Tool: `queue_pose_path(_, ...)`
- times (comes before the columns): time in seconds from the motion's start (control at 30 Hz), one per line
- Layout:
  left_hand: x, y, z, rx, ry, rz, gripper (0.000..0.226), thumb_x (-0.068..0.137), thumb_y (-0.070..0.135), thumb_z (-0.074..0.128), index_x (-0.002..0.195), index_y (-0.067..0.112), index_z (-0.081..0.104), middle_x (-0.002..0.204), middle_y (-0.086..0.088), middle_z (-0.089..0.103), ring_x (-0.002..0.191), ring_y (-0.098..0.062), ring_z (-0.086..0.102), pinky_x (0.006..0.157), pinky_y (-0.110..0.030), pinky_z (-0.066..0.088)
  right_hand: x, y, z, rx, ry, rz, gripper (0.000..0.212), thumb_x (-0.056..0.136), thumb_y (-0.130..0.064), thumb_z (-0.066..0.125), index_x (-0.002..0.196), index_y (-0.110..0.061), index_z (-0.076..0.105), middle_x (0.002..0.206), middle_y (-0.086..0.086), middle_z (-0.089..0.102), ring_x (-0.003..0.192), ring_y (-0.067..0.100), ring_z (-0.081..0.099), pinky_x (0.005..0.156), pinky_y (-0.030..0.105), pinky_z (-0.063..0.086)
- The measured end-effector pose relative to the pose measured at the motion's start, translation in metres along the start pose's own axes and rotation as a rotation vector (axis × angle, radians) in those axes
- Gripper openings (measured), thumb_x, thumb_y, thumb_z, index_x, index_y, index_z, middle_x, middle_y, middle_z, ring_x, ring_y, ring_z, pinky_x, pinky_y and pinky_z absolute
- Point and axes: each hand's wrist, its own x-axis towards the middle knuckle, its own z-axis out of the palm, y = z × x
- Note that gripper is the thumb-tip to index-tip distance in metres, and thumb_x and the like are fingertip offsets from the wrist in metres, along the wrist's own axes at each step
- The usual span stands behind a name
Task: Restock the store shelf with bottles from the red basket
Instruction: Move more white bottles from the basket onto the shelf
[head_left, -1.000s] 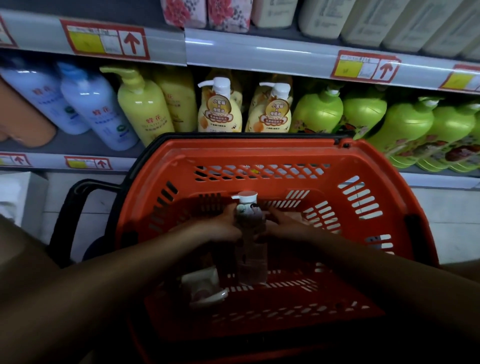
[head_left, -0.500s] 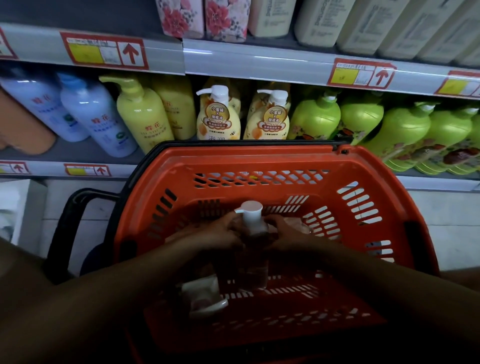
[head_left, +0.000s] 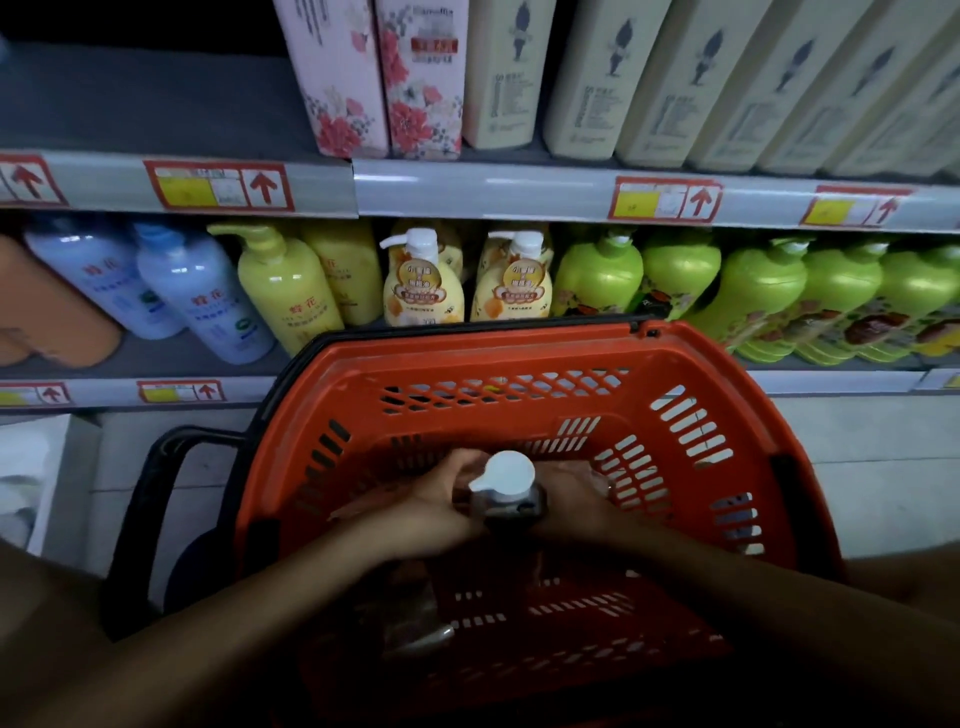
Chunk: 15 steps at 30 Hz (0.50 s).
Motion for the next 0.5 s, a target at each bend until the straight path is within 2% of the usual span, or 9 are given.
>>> queue_pose_path(0.03,-0.006,0.002,-0.002,-0.046,0.008,0.021,0.064,0.083,-0.008,0.069,0.135,0.019,0.042,0.122,0.002,0.064,0.11,-0.003,0.062,0.094,-0.023,0.05,-0.003,-0.014,-0.007,0.024,0.023,-0.011,0.061,0.074,-0.016,0.083,0.13,-0.012,0.06,0.121,-0.006,0.066,0.108,-0.006,0.061,0.093,0.009,0.045)
queue_pose_path(0.1,-0.02,0.014,-0.009,-0.116,0.054,0.096,0.069,0.078,-0.012,0.074,0.129,0.026,0.046,0.118,0.014,0.065,0.104,0.006,0.065,0.085,-0.011,0.05,-0.017,-0.043,-0.024,0.085,0.083,-0.033,0.059,0.069,-0.011,0.089,0.122,-0.019,0.064,0.113,-0.006,0.073,0.099,-0.002,0.067,0.092,0.018,0.052)
queue_pose_path(0.13,-0.026,0.022,-0.014,-0.135,0.094,0.137,0.07,0.077,-0.011,0.076,0.129,0.025,0.048,0.12,0.013,0.066,0.107,0.002,0.065,0.087,-0.011,0.049,-0.026,-0.059,-0.035,0.12,0.119,-0.054,0.06,0.068,-0.007,0.091,0.12,-0.019,0.065,0.111,-0.006,0.074,0.097,-0.003,0.068,0.089,0.017,0.053)
queue_pose_path(0.23,-0.054,0.058,-0.034,-0.155,0.211,0.244,0.068,0.077,-0.004,0.079,0.136,0.017,0.05,0.127,0.001,0.066,0.118,-0.014,0.064,0.099,-0.028,0.052,-0.055,-0.11,-0.071,0.208,0.228,-0.167,0.052,0.068,-0.003,0.091,0.115,-0.012,0.07,0.106,-0.004,0.078,0.095,0.0,0.072,0.08,0.016,0.054)
queue_pose_path(0.3,-0.073,0.09,-0.05,-0.128,0.254,0.326,0.069,0.077,0.002,0.082,0.137,0.017,0.05,0.127,0.002,0.068,0.117,-0.013,0.065,0.1,-0.033,0.054,-0.075,-0.15,-0.093,0.249,0.314,-0.264,0.049,0.068,-0.008,0.092,0.112,-0.014,0.072,0.107,-0.003,0.078,0.099,0.011,0.074,0.08,0.023,0.058)
queue_pose_path(0.37,-0.089,0.127,-0.064,-0.099,0.304,0.427,0.068,0.079,0.004,0.082,0.137,0.02,0.05,0.126,0.001,0.068,0.117,-0.015,0.066,0.099,-0.036,0.054,-0.09,-0.19,-0.111,0.297,0.404,-0.366,0.054,0.068,-0.009,0.091,0.116,-0.015,0.07,0.11,-0.002,0.077,0.101,0.014,0.074,0.08,0.024,0.059)
queue_pose_path(0.43,-0.107,0.166,-0.076,-0.076,0.362,0.536,0.061,0.081,0.002,0.079,0.129,0.03,0.053,0.117,0.005,0.071,0.11,-0.018,0.069,0.089,-0.031,0.057,-0.103,-0.228,-0.127,0.402,0.491,-0.442,0.065,0.064,-0.012,0.092,0.123,-0.011,0.064,0.112,0.002,0.077,0.102,0.016,0.074,0.082,0.028,0.06)
queue_pose_path(0.5,-0.127,0.202,-0.085,-0.08,0.436,0.639,0.057,0.084,0.006,0.077,0.123,0.04,0.054,0.11,0.015,0.072,0.102,-0.009,0.07,0.079,-0.02,0.056,-0.117,-0.264,-0.141,0.513,0.589,-0.5,0.076,0.058,-0.024,0.093,0.125,-0.01,0.06,0.11,0.004,0.077,0.1,0.018,0.074,0.082,0.029,0.061)
